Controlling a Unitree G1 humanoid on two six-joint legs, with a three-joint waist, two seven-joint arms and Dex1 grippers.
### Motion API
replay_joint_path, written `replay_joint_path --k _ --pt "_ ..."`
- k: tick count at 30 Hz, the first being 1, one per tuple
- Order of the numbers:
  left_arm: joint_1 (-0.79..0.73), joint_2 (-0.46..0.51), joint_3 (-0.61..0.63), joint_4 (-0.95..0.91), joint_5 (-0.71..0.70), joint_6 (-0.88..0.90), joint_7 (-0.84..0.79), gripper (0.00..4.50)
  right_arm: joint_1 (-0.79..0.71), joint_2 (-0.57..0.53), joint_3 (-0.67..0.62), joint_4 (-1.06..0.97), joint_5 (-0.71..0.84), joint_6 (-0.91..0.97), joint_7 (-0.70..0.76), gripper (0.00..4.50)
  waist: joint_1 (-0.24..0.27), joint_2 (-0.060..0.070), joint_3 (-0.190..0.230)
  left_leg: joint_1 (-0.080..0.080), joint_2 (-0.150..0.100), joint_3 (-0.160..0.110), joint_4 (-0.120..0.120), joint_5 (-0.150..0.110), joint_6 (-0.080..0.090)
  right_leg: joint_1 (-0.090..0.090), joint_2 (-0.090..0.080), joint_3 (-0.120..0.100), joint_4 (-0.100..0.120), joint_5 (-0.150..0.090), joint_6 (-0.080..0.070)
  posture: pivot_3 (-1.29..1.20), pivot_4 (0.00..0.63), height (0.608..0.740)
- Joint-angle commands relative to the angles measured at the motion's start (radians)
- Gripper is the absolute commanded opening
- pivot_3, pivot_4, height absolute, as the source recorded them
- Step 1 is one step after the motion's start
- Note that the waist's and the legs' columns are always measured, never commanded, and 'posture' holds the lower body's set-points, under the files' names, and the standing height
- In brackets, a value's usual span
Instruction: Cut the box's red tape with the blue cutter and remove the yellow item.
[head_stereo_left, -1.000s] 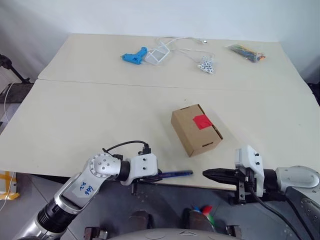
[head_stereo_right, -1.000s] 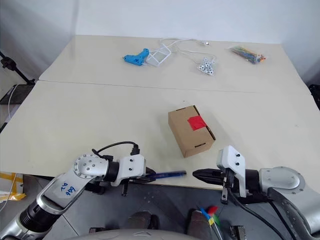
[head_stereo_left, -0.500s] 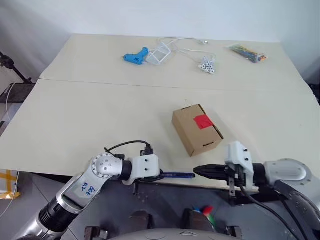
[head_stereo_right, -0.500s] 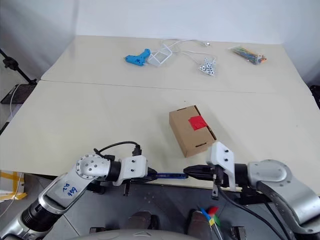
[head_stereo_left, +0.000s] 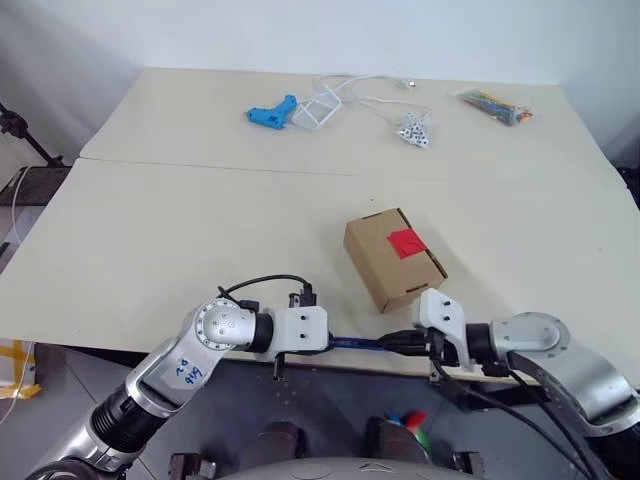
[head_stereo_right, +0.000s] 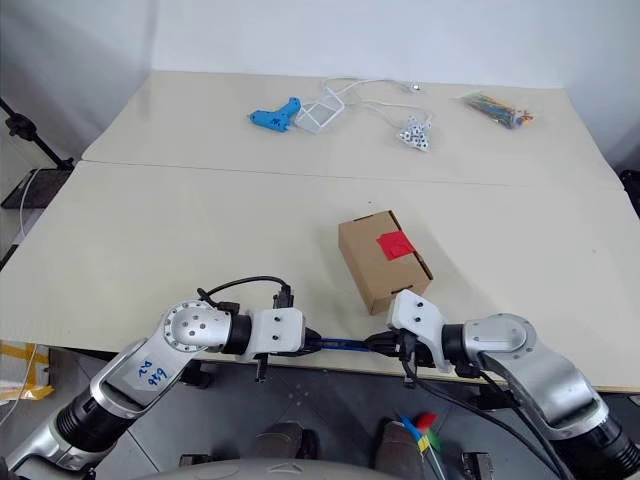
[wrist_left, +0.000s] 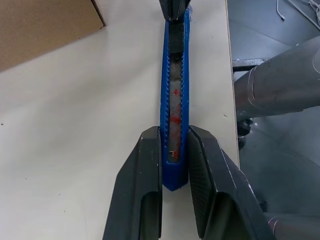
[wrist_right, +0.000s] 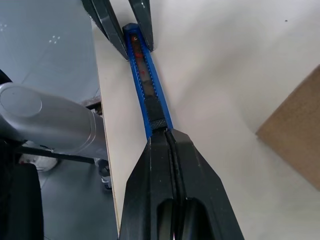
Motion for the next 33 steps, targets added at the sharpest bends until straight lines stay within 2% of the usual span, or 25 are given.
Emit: replay_joint_path --k 1,17,23,28,30,33 --pt "0.007 -0.004 -0.024 0.031 0.048 0.019 0.018 0.39 0.001 0.019 0.033 -0.003 -0.022 -0.005 0.006 0.0 0.0 0.0 0.0 0.0 0.0 0.0 0.0 0.0 0.0 0.0 0.0 0.0 0.0 0.0 0.0 0.0 0.15 0.74" --pt "-0.004 -0.017 -0.028 0.041 0.056 0.009 0.009 0.39 -0.088 0.188 0.134 0.011 -0.057 0.075 -0.062 0.0 -0.001 0.0 -0.001 0.001 0.0 0.0 0.0 0.0 0.0 0.0 0.0 0.0 0.001 0.0 0.0 0.0 0.15 0.74" --pt "-0.01 -0.027 -0.031 0.049 0.059 0.006 0.005 0.39 -0.051 0.18 0.103 -0.02 -0.042 0.074 -0.052 0.0 0.002 -0.001 -0.001 0.0 0.0 0.0 0.0 0.0 0.0 0.0 0.0 0.0 0.0 0.0 0.0 0.0 0.15 0.74" --pt "-0.004 -0.028 -0.015 0.062 0.053 -0.033 0.009 0.39 0.057 0.15 -0.116 -0.114 0.122 0.071 -0.013 0.0 0.002 0.0 -0.001 -0.001 -0.001 -0.001 0.0 0.0 0.0 -0.001 0.0 0.0 0.0 0.0 0.0 0.0 0.15 0.74" --pt "0.011 -0.038 0.02 0.082 0.042 -0.114 0.032 0.39 0.119 0.13 -0.271 -0.156 0.31 0.179 -0.018 0.0 0.001 0.0 -0.001 -0.002 -0.001 -0.001 0.0 0.0 0.0 -0.001 0.0 0.0 -0.001 0.0 0.0 0.0 0.15 0.74" --pt "0.026 -0.062 0.074 0.129 0.044 -0.28 0.088 0.39 0.164 0.09 -0.419 -0.177 0.538 0.352 -0.083 0.0 -0.001 0.0 -0.001 -0.001 0.001 -0.001 -0.001 0.0 0.0 -0.001 0.0 0.0 0.0 0.001 0.0 0.0 0.15 0.74"
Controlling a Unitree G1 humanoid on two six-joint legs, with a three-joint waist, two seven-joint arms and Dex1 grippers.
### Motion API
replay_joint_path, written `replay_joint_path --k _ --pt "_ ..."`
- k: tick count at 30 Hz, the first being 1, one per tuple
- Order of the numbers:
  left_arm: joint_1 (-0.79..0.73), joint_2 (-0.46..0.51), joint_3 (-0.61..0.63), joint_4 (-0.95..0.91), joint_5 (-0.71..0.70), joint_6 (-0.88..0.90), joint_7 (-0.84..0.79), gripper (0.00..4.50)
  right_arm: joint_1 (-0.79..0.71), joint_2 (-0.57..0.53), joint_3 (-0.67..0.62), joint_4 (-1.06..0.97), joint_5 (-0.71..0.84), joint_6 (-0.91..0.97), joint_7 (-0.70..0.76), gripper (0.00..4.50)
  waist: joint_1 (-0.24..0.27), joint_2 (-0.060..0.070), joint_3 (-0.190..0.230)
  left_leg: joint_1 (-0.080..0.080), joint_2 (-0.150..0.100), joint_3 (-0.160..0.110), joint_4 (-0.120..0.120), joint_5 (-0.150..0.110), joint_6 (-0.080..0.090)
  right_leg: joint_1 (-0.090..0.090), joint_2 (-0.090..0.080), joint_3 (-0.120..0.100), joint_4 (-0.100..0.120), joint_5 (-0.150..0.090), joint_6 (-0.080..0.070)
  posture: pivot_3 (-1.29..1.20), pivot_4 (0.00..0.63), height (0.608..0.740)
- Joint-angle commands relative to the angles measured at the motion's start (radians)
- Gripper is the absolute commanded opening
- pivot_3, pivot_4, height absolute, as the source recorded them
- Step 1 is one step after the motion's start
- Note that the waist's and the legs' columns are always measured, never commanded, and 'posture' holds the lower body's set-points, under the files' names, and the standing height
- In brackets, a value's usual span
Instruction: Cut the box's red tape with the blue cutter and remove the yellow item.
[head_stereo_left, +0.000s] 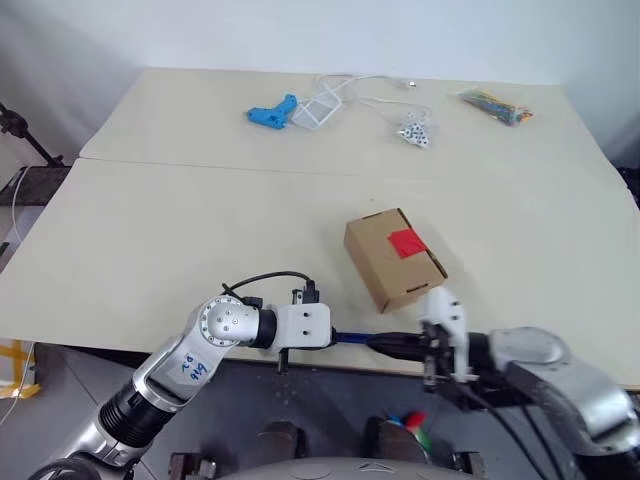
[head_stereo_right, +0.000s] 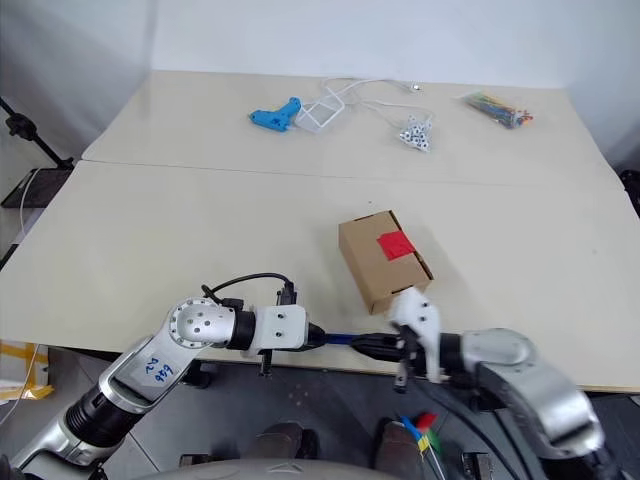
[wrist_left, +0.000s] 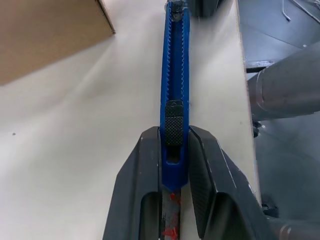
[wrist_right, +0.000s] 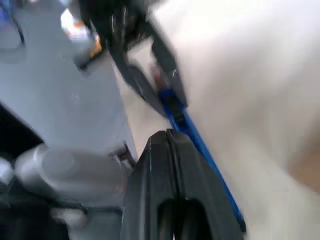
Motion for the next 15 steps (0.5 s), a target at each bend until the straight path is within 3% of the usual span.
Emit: replay_joint_path --k 1,3,5,8,11,15 --pt "0.023 -0.019 0.07 0.07 0.021 -0.225 0.077 0.39 0.037 -0.044 -0.169 -0.059 0.243 0.164 -0.077 0.18 0.0 0.0 0.0 0.0 0.0 0.0 0.0 0.0 0.0 0.0 0.0 0.0 0.0 0.0 -0.001 0.0 0.15 0.74" --pt "0.045 0.013 0.106 0.117 0.029 -0.446 0.081 0.39 0.064 -0.073 -0.275 -0.071 0.404 0.238 -0.176 0.57 -0.002 0.0 0.001 -0.001 0.001 0.0 0.0 0.0 -0.001 -0.002 -0.001 0.0 -0.001 0.001 -0.001 0.0 0.15 0.74" --pt "0.061 0.037 0.137 0.156 0.019 -0.637 0.073 0.39 0.125 -0.173 -0.343 -0.067 0.713 0.297 -0.307 1.21 -0.004 0.002 0.002 -0.001 0.003 0.0 -0.002 -0.001 -0.002 -0.003 -0.003 0.002 -0.001 0.001 -0.002 0.0 0.15 0.74" --pt "0.047 0.029 0.162 0.193 -0.002 -0.795 0.075 0.39 0.176 -0.31 -0.295 -0.029 1.121 0.176 -0.736 2.21 -0.003 0.002 0.002 -0.001 0.004 0.0 -0.004 -0.002 -0.003 -0.003 -0.004 0.002 -0.002 0.001 -0.003 0.0 0.15 0.74" --pt "0.024 0.004 0.159 0.228 0.018 -0.847 0.082 0.39 0.16 -0.365 -0.205 -0.036 1.233 0.107 -0.868 3.31 -0.002 0.001 0.002 -0.001 0.004 0.001 -0.004 -0.002 -0.003 -0.003 -0.002 -0.005 -0.003 0.001 -0.003 0.0 0.15 0.74" --pt "-0.003 -0.03 0.146 0.25 0.045 -0.869 0.085 0.39 0.085 -0.297 -0.087 -0.061 1.238 0.017 -0.923 4.48 0.0 0.0 0.003 -0.002 0.003 0.001 -0.003 -0.001 -0.002 -0.002 0.0 -0.008 -0.004 0.001 -0.002 0.0 0.15 0.74"
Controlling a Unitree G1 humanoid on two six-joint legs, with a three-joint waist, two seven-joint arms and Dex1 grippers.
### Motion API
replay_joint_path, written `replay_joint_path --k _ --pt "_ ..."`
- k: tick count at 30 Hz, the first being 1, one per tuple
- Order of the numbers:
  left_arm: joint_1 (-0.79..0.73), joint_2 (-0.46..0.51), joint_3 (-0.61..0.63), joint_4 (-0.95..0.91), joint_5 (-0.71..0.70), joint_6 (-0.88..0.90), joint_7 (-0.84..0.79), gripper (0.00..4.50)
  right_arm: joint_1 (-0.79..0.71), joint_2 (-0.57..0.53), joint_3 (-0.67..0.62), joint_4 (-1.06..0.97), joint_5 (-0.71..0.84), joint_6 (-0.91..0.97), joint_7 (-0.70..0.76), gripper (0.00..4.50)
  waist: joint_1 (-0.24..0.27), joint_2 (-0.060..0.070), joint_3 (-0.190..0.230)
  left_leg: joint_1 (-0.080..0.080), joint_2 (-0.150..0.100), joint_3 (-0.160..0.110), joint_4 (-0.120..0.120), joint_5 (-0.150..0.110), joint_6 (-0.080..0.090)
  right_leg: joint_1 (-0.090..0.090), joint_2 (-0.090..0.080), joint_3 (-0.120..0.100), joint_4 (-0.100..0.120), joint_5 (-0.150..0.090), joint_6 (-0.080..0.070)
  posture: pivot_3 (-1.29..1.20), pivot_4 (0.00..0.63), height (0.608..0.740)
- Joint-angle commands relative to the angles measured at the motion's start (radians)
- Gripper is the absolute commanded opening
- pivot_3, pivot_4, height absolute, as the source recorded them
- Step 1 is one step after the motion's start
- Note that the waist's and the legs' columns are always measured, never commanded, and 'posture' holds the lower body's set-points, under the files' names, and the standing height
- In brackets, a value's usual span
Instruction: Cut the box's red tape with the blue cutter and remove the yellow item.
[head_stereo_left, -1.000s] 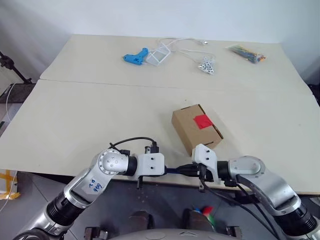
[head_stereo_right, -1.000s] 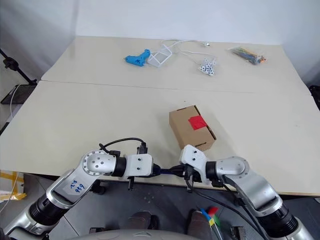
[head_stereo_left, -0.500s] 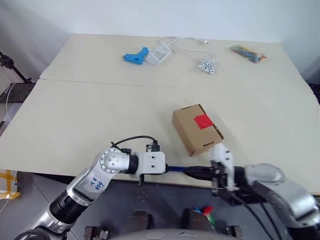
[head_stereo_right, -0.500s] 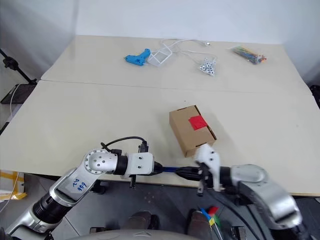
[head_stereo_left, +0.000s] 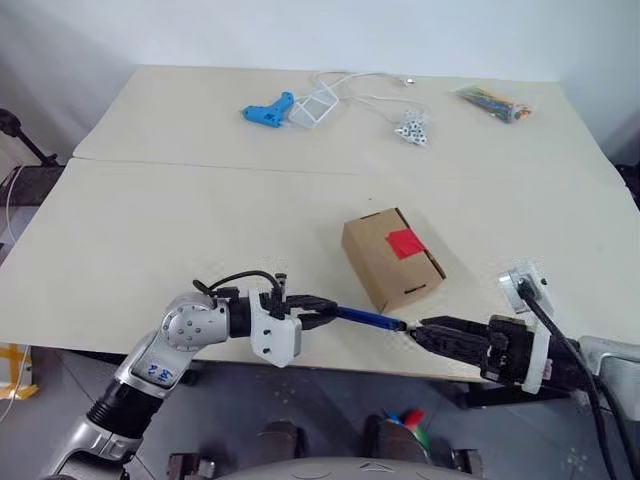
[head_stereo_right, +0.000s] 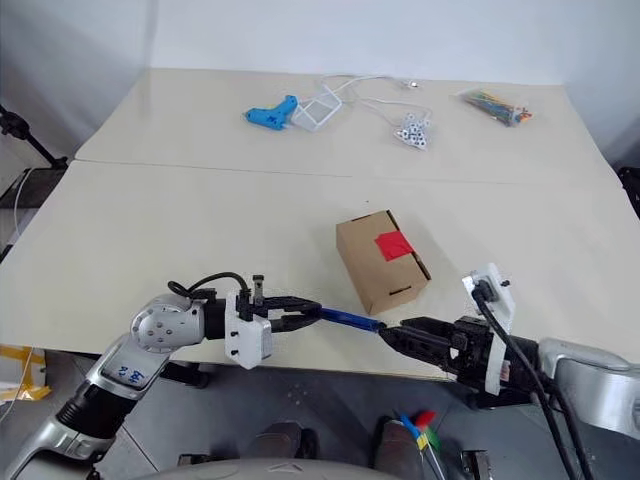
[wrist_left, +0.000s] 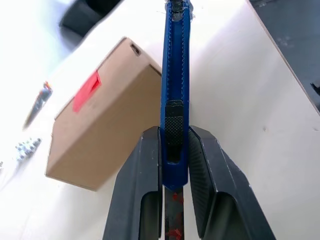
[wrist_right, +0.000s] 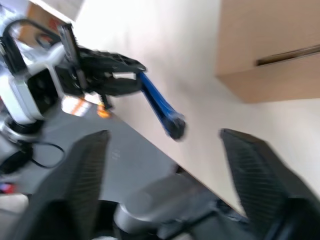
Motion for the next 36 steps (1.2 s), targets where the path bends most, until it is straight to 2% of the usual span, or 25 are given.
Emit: replay_joint_path --k 1,7,15,19,27,36 --pt "-0.028 -0.028 -0.005 -0.004 0.016 -0.023 0.012 0.39 -0.075 0.062 0.089 -0.033 0.032 -0.088 -0.086 4.48 0.0 0.0 0.0 0.0 0.0 0.0 0.001 0.0 0.0 0.0 0.0 -0.001 0.0 0.0 0.0 0.0 0.15 0.74" --pt "-0.031 -0.063 -0.009 -0.008 0.035 -0.006 0.018 0.39 -0.193 0.123 0.217 -0.01 0.032 -0.107 -0.213 4.48 -0.001 0.0 0.0 -0.001 0.0 0.001 0.001 0.0 0.001 0.0 0.0 -0.001 0.0 0.001 0.001 0.0 0.15 0.74" --pt "-0.022 -0.081 -0.005 -0.022 0.049 0.01 0.025 0.39 -0.248 0.117 0.254 0.046 0.032 -0.052 -0.228 4.48 -0.002 0.0 0.0 -0.001 0.0 0.001 0.001 0.0 0.001 0.0 0.0 -0.001 0.0 0.001 0.001 0.0 0.15 0.74" --pt "-0.024 -0.086 -0.002 -0.022 0.052 0.014 0.027 0.39 -0.256 0.112 0.251 0.071 0.032 -0.025 -0.22 3.25 -0.002 0.0 0.0 -0.001 0.0 0.001 0.001 0.0 0.002 0.0 0.0 -0.001 0.0 0.001 0.001 0.0 0.15 0.74" --pt "-0.022 -0.089 -0.007 -0.03 0.053 0.022 0.028 0.39 -0.266 0.116 0.256 0.087 0.032 0.002 -0.217 0.46 -0.003 0.0 0.0 -0.001 0.0 0.001 0.001 0.0 0.002 0.0 0.0 -0.001 0.0 0.001 0.001 0.0 0.15 0.74" --pt "-0.026 -0.088 -0.012 -0.029 0.051 0.021 0.022 0.39 -0.289 0.124 0.264 0.108 0.032 0.008 -0.223 0.46 -0.002 0.0 0.0 -0.001 0.0 0.001 0.001 0.0 0.002 -0.001 0.0 -0.001 0.0 0.001 0.001 0.0 0.15 0.74"
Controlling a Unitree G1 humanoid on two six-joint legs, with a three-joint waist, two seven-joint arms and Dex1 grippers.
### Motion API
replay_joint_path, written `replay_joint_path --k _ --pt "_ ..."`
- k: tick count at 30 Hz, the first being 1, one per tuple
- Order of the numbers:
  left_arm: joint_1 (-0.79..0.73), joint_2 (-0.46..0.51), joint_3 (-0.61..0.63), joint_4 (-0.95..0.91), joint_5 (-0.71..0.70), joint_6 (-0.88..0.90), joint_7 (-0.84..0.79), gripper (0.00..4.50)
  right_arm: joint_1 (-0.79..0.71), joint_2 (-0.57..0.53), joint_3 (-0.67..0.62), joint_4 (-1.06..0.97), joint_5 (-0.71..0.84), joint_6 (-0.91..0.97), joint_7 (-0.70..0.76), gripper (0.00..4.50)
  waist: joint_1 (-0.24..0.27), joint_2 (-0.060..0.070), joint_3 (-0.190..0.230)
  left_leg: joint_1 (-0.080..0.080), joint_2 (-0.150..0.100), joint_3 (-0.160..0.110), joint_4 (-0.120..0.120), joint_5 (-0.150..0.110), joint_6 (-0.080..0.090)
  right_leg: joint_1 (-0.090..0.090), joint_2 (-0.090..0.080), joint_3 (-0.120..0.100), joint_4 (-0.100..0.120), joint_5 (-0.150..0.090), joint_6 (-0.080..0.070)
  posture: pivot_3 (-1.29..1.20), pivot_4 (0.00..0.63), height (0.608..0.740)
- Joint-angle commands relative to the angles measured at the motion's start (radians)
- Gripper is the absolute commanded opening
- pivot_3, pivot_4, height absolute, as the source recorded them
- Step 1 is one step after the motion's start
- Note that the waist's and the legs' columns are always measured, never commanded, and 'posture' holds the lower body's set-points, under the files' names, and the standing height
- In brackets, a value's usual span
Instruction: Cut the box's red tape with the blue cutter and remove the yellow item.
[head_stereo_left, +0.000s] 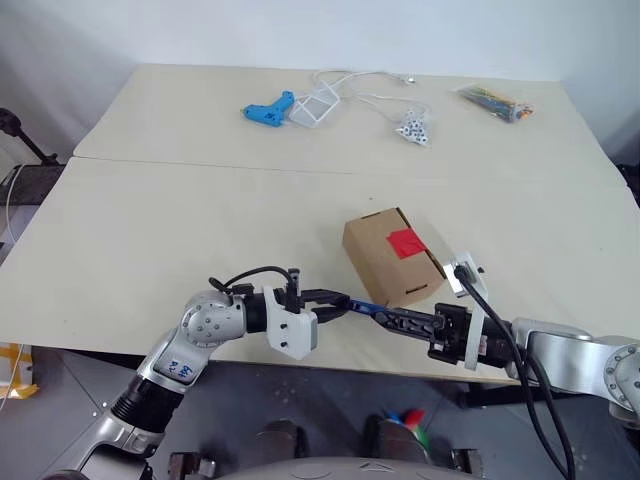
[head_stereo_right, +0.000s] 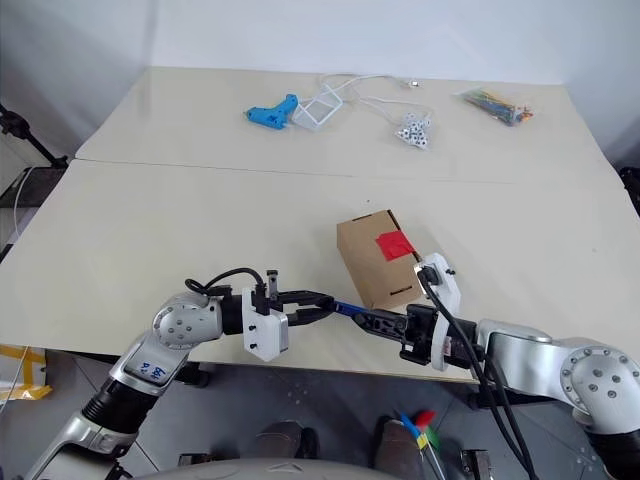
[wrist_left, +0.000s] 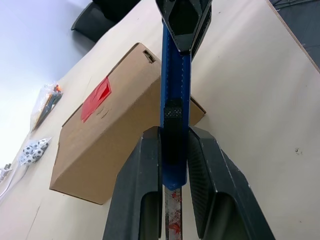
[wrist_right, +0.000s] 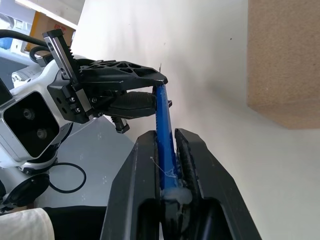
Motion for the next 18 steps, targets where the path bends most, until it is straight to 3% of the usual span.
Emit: replay_joint_path --k 1,5,8,15,18 --pt "-0.002 -0.001 -0.005 -0.045 -0.005 -0.018 -0.002 0.39 -0.014 0.004 -0.003 0.007 0.003 -0.004 -0.009 0.46 0.0 0.0 0.0 0.0 0.0 0.0 0.0 0.0 0.0 0.0 0.0 0.0 0.0 0.0 0.0 0.0 0.15 0.74" --pt "0.0 -0.001 -0.005 -0.045 -0.006 -0.019 -0.002 0.39 -0.017 0.019 -0.004 0.013 0.003 -0.013 -0.013 0.46 0.0 0.0 0.0 0.0 0.0 0.0 0.0 0.0 0.0 0.0 0.0 0.0 0.0 0.0 0.0 0.0 0.15 0.74" --pt "0.0 -0.003 -0.005 -0.043 -0.006 -0.02 -0.002 0.39 -0.021 0.027 -0.006 0.02 0.003 -0.018 -0.016 0.19 0.0 0.0 0.0 0.0 0.0 0.0 0.0 0.0 0.0 0.0 0.0 0.0 0.0 0.0 0.0 0.0 0.15 0.74" --pt "0.005 -0.005 0.0 -0.048 -0.036 -0.011 -0.012 0.39 -0.016 0.027 -0.019 0.025 0.003 -0.01 0.011 0.19 0.0 0.0 0.0 0.0 0.0 0.0 0.0 0.0 0.0 0.0 0.0 0.0 0.0 0.0 0.0 0.0 0.15 0.74" --pt "0.031 0.008 0.033 -0.095 -0.165 0.061 -0.054 1.31 0.005 -0.009 -0.055 -0.001 0.002 0.023 0.085 0.19 0.0 0.0 0.0 0.0 0.0 0.0 0.0 0.0 0.0 0.0 0.0 0.0 0.0 0.0 0.0 0.0 0.15 0.74"
